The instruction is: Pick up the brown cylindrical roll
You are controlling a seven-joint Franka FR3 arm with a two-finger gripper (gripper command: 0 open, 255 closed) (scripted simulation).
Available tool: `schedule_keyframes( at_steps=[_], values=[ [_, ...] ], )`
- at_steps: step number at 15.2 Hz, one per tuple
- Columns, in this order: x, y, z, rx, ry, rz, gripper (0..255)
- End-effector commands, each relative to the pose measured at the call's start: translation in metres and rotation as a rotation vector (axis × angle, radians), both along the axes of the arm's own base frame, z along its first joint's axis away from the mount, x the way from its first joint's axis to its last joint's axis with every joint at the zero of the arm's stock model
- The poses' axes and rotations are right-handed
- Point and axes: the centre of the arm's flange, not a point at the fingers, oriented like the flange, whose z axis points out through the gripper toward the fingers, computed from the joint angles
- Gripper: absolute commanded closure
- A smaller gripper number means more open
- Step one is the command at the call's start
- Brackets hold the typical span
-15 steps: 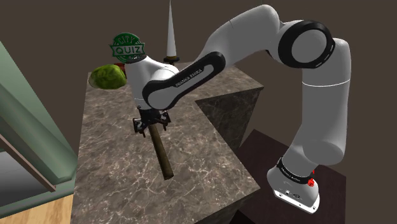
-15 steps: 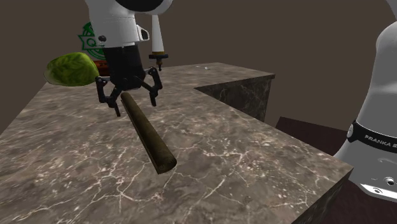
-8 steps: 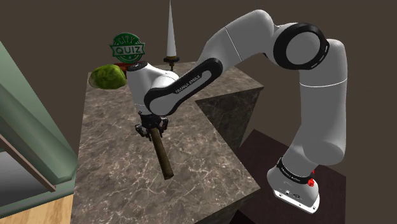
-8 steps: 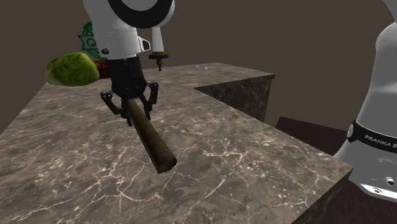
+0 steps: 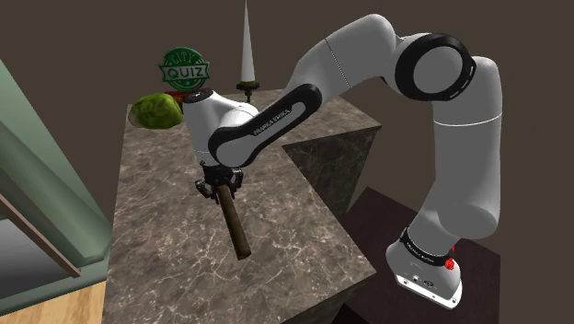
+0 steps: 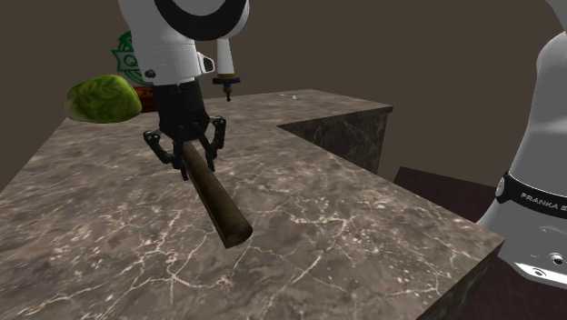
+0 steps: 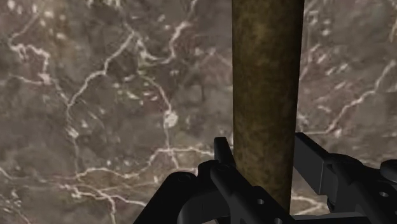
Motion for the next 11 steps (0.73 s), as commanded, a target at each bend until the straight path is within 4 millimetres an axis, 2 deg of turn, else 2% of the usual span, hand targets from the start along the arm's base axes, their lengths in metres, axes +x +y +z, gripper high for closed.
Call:
schedule_keyframes(
  at_steps=[1,11],
  values=[
    [0.0,0.0,0.005,0.0,0.001,0.0,255],
    [0.0,0.0,0.058,0.0,0.001,0.0,255]
  ],
)
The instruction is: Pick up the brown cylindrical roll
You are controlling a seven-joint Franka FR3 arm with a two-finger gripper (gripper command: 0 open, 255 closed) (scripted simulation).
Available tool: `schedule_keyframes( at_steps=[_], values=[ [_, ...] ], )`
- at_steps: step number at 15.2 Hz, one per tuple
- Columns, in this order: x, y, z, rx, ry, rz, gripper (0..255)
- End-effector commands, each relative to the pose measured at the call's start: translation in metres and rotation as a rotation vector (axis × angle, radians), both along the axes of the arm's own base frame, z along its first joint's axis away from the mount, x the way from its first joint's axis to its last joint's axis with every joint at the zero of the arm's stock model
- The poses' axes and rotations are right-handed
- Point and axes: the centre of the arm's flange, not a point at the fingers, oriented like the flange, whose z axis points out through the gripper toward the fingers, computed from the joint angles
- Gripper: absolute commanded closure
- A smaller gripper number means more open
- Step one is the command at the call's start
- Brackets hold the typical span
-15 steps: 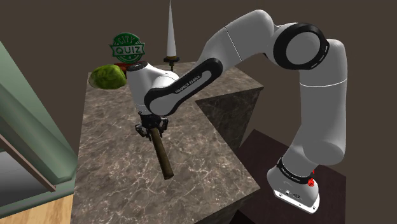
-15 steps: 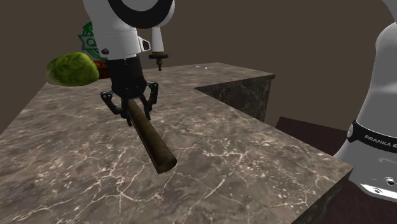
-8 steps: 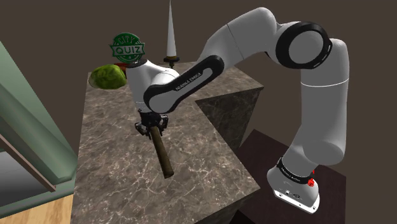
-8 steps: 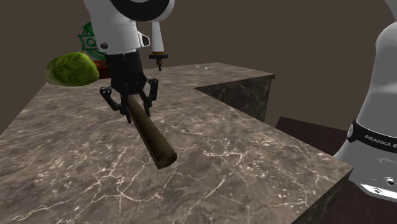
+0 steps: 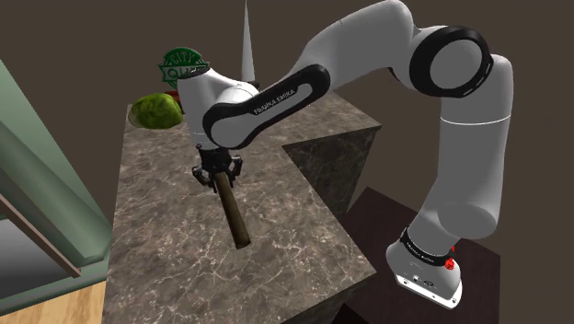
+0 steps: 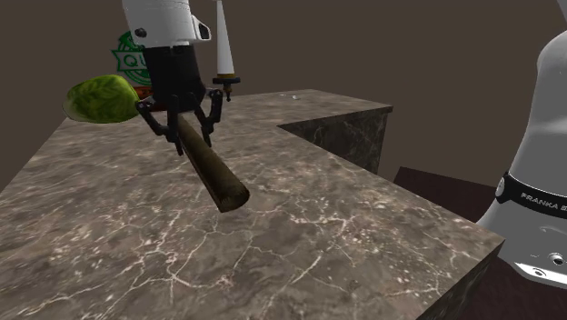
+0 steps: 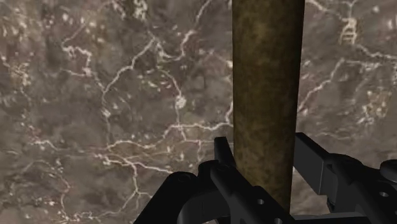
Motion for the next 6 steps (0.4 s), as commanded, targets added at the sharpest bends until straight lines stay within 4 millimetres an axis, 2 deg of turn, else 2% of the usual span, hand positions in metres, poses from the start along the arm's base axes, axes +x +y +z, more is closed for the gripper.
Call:
schedule_keyframes(
  at_steps=[1,4,6],
  values=[
    [0.0,0.0,0.011,0.0,0.0,0.0,255],
    [0.0,0.0,0.027,0.0,0.0,0.0,255],
    [0.0,0.0,0.028,0.0,0.0,0.0,255]
  ],
)
